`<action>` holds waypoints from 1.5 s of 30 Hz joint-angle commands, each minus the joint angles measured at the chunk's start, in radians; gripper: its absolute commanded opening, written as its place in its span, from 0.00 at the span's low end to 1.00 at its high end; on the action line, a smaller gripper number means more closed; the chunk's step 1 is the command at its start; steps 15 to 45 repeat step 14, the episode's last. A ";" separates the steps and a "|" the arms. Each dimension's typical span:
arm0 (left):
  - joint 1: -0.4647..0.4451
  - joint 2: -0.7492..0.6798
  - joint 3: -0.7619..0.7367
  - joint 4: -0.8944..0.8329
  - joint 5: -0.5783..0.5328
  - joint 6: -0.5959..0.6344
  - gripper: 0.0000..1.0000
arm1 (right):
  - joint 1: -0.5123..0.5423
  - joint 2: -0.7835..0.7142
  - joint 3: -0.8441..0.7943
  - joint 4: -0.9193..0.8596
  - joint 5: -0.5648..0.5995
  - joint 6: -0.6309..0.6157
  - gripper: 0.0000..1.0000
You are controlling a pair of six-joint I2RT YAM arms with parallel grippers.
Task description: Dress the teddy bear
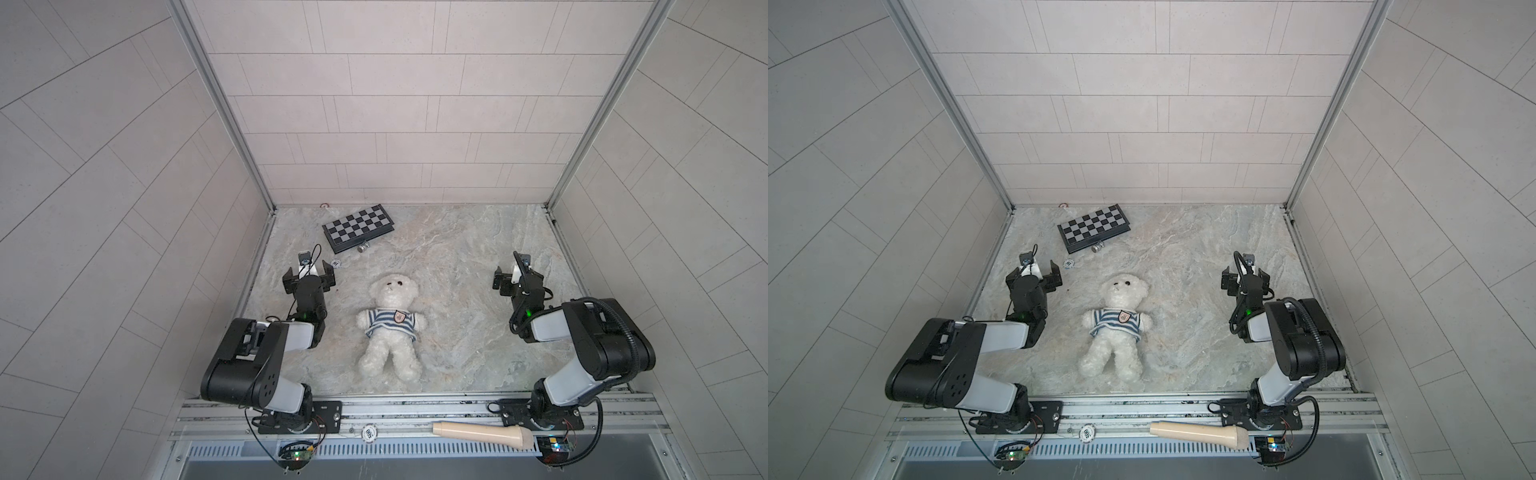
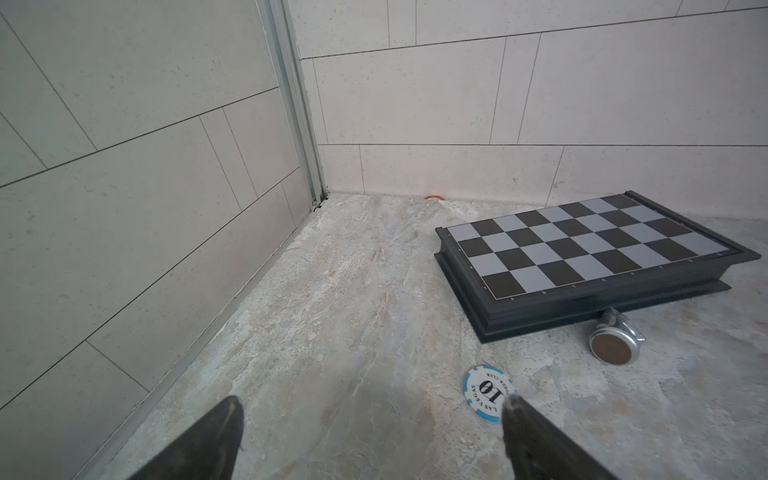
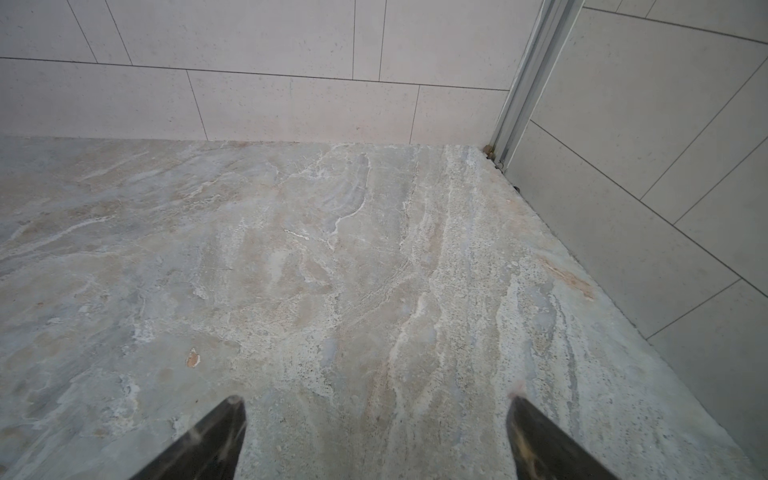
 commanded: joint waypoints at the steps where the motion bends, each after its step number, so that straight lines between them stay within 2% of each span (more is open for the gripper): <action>1: 0.004 -0.006 0.007 -0.026 0.021 -0.012 1.00 | 0.006 -0.007 0.011 -0.024 0.023 -0.016 0.99; 7: 0.004 -0.006 0.009 -0.027 0.022 -0.011 1.00 | 0.023 -0.007 0.024 -0.048 0.059 -0.025 1.00; 45: 0.004 -0.009 0.007 -0.027 0.027 -0.012 1.00 | 0.023 -0.007 0.024 -0.049 0.060 -0.027 1.00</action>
